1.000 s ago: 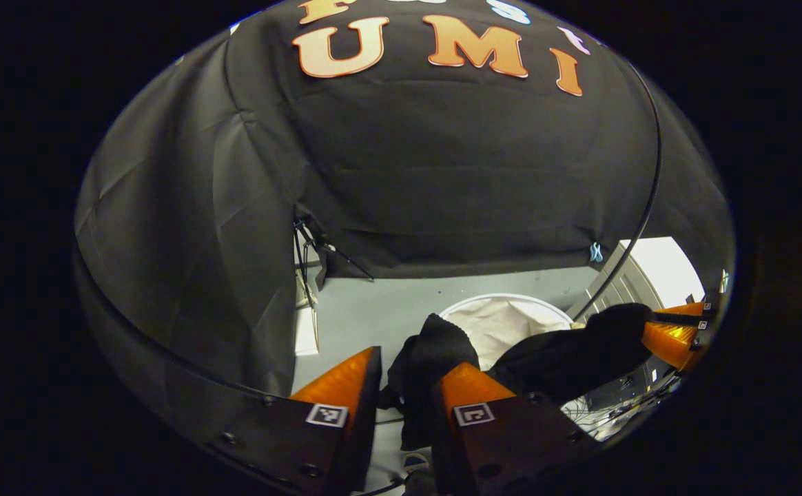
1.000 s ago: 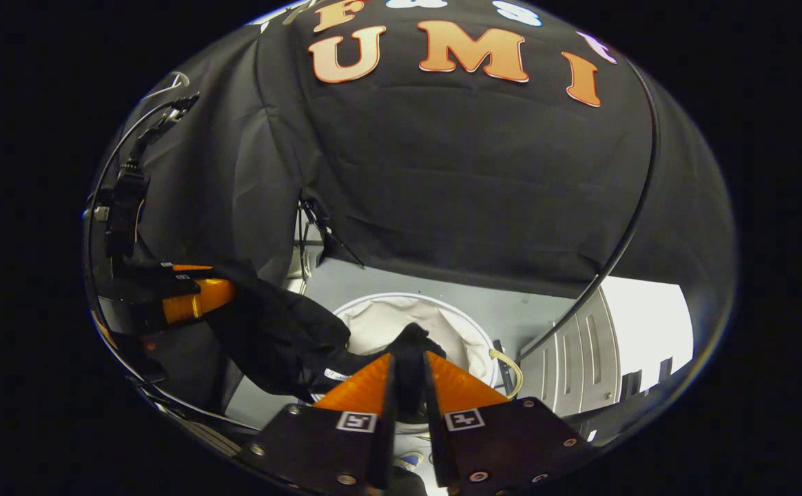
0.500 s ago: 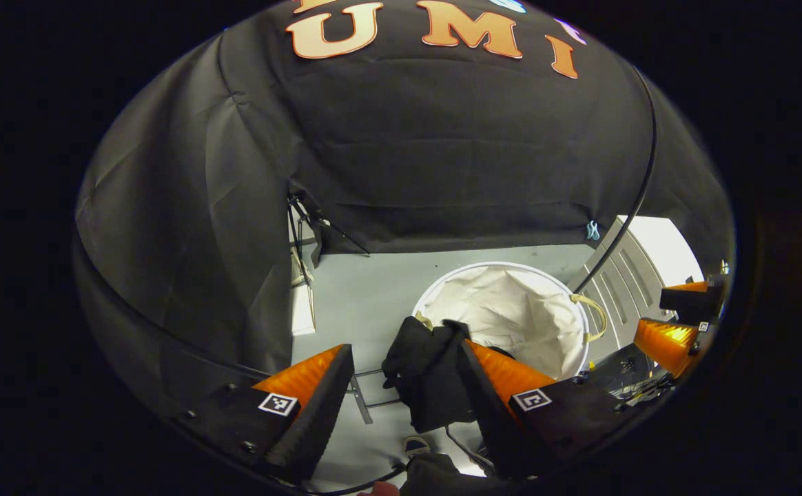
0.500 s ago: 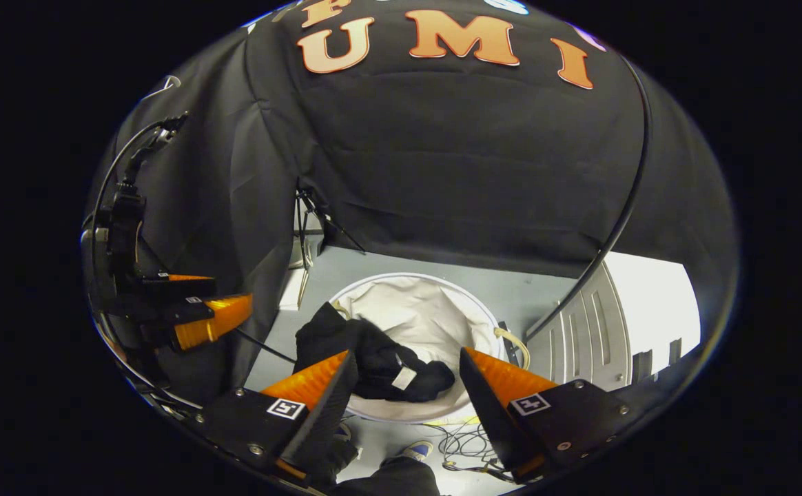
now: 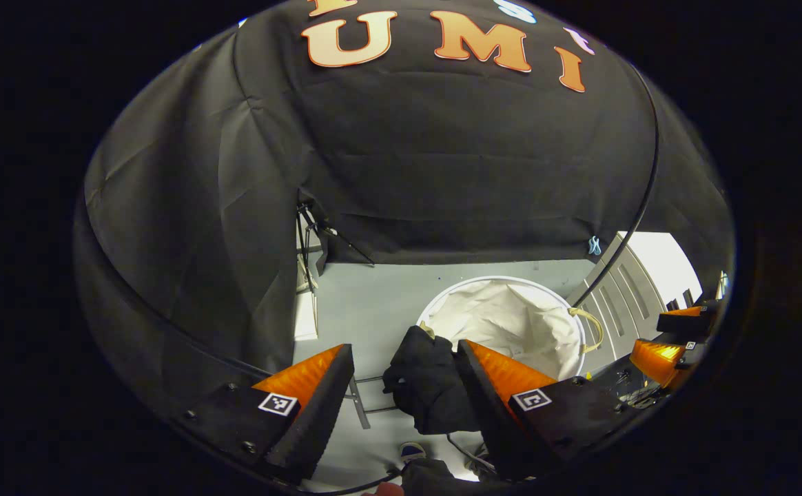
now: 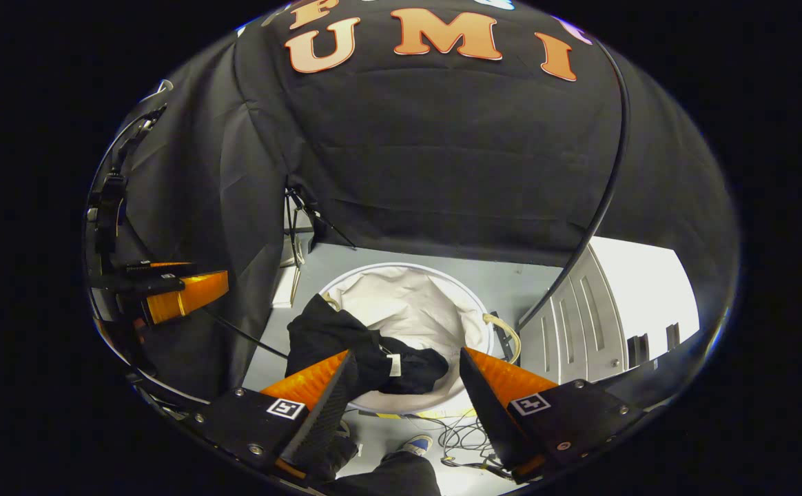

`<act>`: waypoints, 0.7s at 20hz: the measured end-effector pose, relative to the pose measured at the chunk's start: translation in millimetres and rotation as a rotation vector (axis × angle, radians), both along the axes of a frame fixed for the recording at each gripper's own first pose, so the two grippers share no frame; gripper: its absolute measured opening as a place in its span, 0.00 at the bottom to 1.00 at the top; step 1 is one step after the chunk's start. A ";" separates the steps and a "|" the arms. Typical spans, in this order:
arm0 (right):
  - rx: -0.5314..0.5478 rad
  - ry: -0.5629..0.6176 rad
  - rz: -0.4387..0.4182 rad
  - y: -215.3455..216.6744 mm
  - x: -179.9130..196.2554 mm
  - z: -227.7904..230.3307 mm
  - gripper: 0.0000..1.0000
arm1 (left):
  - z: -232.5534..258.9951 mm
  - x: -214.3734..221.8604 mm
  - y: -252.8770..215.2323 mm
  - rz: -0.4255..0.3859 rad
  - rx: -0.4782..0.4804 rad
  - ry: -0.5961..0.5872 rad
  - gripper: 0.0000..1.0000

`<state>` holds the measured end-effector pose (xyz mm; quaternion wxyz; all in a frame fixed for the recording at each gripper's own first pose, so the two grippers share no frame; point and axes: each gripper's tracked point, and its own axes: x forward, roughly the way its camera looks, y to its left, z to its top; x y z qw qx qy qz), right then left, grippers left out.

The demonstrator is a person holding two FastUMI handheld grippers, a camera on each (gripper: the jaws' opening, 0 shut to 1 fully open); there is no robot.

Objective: Grasp the clothes on the hanger with both hands and then place them into the laundry hamper below.

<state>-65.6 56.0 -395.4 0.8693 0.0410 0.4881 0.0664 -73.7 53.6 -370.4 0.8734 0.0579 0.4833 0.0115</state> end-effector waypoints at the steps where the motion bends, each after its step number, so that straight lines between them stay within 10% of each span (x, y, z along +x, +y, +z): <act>1: 0.000 0.011 -0.010 -3.5 -6.9 -2.4 0.93 | 4.4 -1.3 0.1 0.001 0.001 -0.009 0.97; 14: -0.115 -0.413 -0.169 -82.1 44.7 181.2 0.93 | 187.1 54.7 14.8 0.080 -0.011 -0.438 0.97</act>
